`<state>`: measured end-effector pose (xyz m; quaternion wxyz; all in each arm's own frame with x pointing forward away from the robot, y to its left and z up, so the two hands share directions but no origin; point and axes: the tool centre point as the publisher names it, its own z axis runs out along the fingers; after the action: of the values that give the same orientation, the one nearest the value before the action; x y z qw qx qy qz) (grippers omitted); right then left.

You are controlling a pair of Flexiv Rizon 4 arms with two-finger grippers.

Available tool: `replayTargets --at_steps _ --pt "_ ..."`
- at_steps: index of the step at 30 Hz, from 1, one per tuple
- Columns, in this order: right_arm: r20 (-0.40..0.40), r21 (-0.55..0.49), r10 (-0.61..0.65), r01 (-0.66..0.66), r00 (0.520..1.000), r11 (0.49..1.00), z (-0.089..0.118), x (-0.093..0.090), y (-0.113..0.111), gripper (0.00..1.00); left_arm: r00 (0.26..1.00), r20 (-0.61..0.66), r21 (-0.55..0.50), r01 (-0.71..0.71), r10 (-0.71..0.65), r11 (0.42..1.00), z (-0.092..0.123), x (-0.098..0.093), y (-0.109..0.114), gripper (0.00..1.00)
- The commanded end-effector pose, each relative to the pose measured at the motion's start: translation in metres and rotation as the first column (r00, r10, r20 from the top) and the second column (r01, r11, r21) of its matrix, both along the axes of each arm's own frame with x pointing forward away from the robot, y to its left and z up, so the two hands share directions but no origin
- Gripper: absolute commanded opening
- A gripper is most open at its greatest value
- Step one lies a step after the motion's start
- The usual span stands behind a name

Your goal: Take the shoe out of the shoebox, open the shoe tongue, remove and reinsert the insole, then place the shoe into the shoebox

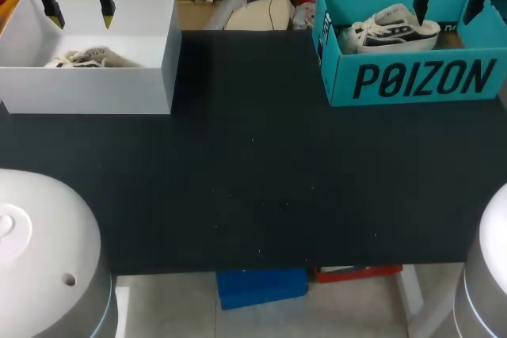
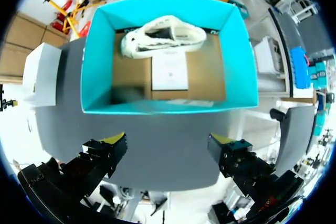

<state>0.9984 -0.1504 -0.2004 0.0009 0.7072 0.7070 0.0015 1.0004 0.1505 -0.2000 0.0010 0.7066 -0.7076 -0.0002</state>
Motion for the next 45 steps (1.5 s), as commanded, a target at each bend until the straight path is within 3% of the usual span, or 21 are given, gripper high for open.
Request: replayTargets --at_steps 1,2,4,25,30,34,37,40,42,45 --pt "0.006 -0.024 0.109 -0.109 0.994 0.994 0.001 0.0 0.002 1.0 1.0 0.0 0.0 0.0 0.0 1.0 0.0 0.0 0.0 1.0" --pt "0.015 -0.055 0.247 -0.246 0.969 0.968 0.001 -0.001 0.005 1.0 1.0 0.0 0.0 0.0 0.0 1.0 0.0 0.0 0.0 1.0" --pt "-0.007 -0.091 0.554 -0.552 0.832 0.829 0.0 -0.009 0.012 1.0 1.0 0.0 0.0 0.0 0.0 1.0 0.0 0.0 0.0 1.0" --pt "-0.007 -0.091 0.554 -0.552 0.832 0.829 0.0 -0.009 0.012 1.0 1.0 0.0 0.0 0.0 0.0 1.0 0.0 0.0 0.0 1.0" --pt "0.023 -0.1 0.717 -0.712 0.697 0.695 -0.014 0.021 0.016 1.0 1.0 0.0 0.0 0.0 0.0 1.0 0.0 0.0 0.0 1.0" --pt "-0.008 -0.102 0.855 -0.851 0.518 0.515 -0.023 0.048 0.015 1.0 1.0 0.0 0.0 0.0 0.0 1.0 0.0 0.0 0.0 1.0" --pt "-0.023 -0.096 0.906 -0.903 0.422 0.418 -0.028 0.068 0.012 1.0 1.0 0.0 0.0 0.0 0.0 1.0 0.0 0.0 0.0 1.0" --pt "-0.033 -0.086 0.943 -0.941 0.332 0.328 -0.037 0.085 0.009 0.92 1.0 0.0 0.0 0.0 0.0 1.0 0.0 0.0 0.0 1.0" --pt "-0.028 -0.083 0.954 -0.952 0.299 0.295 -0.043 0.096 0.006 0.65 1.0 0.0 0.0 0.0 0.0 1.0 0.0 0.0 0.0 1.0" --pt "-0.011 -0.096 0.971 -0.967 0.238 0.236 -0.054 0.112 0.004 0.65 1.0 0.0 0.0 0.0 0.0 1.0 0.0 0.0 0.0 1.0"
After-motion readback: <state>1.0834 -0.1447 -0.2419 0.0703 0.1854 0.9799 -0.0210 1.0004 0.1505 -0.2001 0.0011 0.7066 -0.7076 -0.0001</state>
